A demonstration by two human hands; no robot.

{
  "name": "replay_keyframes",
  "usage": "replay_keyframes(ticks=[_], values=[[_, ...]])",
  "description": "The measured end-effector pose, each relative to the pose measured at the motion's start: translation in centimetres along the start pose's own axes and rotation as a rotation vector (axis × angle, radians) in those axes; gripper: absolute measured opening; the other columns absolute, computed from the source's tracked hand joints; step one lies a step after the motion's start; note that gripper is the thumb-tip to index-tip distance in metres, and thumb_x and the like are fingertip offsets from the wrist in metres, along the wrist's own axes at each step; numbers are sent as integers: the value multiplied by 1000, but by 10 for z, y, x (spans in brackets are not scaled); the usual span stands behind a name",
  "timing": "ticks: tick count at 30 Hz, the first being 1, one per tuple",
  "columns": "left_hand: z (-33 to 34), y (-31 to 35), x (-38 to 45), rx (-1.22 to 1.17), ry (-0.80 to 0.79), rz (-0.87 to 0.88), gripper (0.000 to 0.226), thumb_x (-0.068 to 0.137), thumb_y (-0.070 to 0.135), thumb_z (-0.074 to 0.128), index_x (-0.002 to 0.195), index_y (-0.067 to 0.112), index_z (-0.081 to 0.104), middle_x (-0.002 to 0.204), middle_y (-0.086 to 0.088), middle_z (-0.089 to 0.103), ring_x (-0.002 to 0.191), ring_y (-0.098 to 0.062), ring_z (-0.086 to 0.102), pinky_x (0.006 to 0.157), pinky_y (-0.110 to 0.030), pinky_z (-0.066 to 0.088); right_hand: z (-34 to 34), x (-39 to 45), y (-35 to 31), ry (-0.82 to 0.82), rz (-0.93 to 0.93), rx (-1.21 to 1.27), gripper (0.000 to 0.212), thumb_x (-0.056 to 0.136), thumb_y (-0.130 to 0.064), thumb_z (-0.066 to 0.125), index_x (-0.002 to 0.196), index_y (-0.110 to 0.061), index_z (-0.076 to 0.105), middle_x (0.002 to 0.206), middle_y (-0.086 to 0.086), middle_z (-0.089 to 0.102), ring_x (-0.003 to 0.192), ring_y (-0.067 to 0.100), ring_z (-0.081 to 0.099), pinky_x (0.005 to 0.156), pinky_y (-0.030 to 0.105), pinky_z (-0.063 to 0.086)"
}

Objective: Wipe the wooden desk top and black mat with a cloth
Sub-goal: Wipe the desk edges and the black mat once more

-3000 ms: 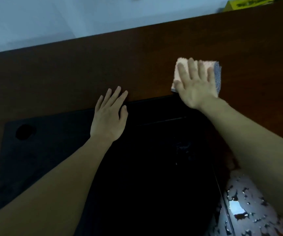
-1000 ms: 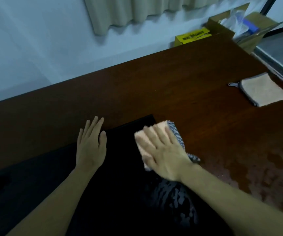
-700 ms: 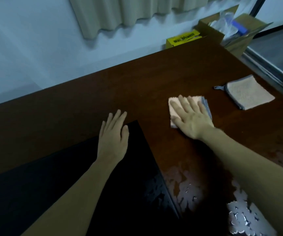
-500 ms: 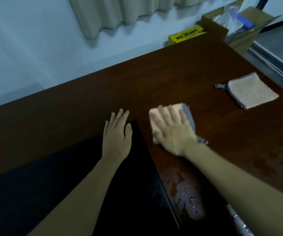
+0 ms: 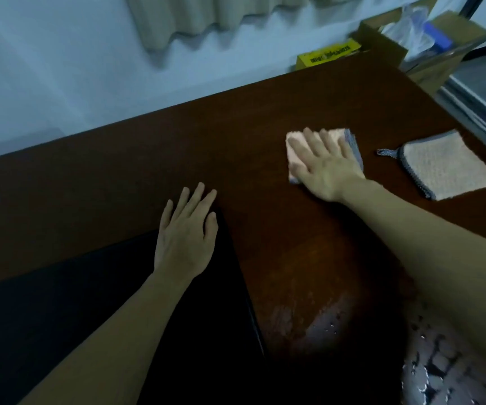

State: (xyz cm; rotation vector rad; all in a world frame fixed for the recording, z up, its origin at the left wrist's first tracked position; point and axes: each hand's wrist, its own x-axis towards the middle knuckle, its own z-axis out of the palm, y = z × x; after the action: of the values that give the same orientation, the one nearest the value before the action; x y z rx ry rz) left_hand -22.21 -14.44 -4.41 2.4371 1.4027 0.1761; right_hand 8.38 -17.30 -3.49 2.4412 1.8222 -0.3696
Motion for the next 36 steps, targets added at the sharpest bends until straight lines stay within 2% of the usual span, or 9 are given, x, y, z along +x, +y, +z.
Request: replay_keyframes(ticks=[5,11,14,18,21,24,31,33,36], values=[[0,1,-1,19,10,-2,51,107,40,22,158,35,23,167,13,9,153,-6,-2,125,-34,-4,4,4,-47,-41,19,17,64,104,-57,8,159,-35,-16,168,2,-21,154,30,-20,123,56,-10],[-4,6,-1,26,-35,-26,52,107,40,22,158,35,21,167,13,7,153,-6,-4,126,-35,-2,50,-150,-59,28,-537,-70,69,102,-57,23,163,-32,4,171,5,3,156,33,2,125,56,6],[-2,5,-2,25,-21,-19,53,106,41,20,158,34,22,167,13,7,153,-6,-4,126,-36,-2,48,-127,-12,43,-673,-186,70,103,-58,23,162,-32,-4,170,6,3,156,32,6,125,54,11],[1,3,-1,27,2,-6,53,106,41,20,158,33,23,167,13,10,153,-7,-2,126,-36,-1,14,-39,33,-9,-201,-100,71,93,-66,1,158,-40,-13,170,1,-12,156,28,-8,124,49,-5],[1,3,-2,44,7,-12,53,106,40,20,158,34,23,166,13,10,154,-7,0,126,-36,0,3,-13,24,-21,53,24,67,100,-64,10,159,-41,-9,169,-2,-17,155,25,-17,124,50,-10],[-1,4,-2,44,-10,-4,52,107,40,21,158,33,24,167,12,10,154,-9,1,126,-37,0,9,-42,-7,-35,22,22,65,103,-58,11,160,-36,-13,169,2,-20,154,28,-19,124,53,-10],[-7,21,12,-33,14,-41,47,106,36,36,152,28,40,164,7,28,153,-19,17,125,-46,10,35,-178,-5,-79,-422,-48,69,97,-62,7,161,-38,-3,170,0,-9,155,27,-13,125,49,-8],[-2,41,20,-40,10,23,46,107,35,36,152,29,40,163,7,29,153,-17,17,125,-45,10,30,-158,24,-58,-385,-91,71,94,-62,4,160,-38,-7,170,1,-8,156,27,-10,125,47,-8],[13,77,33,-74,-3,115,46,107,34,35,153,29,39,164,7,27,153,-14,14,126,-44,7,17,-102,66,-12,-95,-72,78,86,-67,-7,158,-40,-13,170,0,-12,156,25,-12,125,47,-8]])
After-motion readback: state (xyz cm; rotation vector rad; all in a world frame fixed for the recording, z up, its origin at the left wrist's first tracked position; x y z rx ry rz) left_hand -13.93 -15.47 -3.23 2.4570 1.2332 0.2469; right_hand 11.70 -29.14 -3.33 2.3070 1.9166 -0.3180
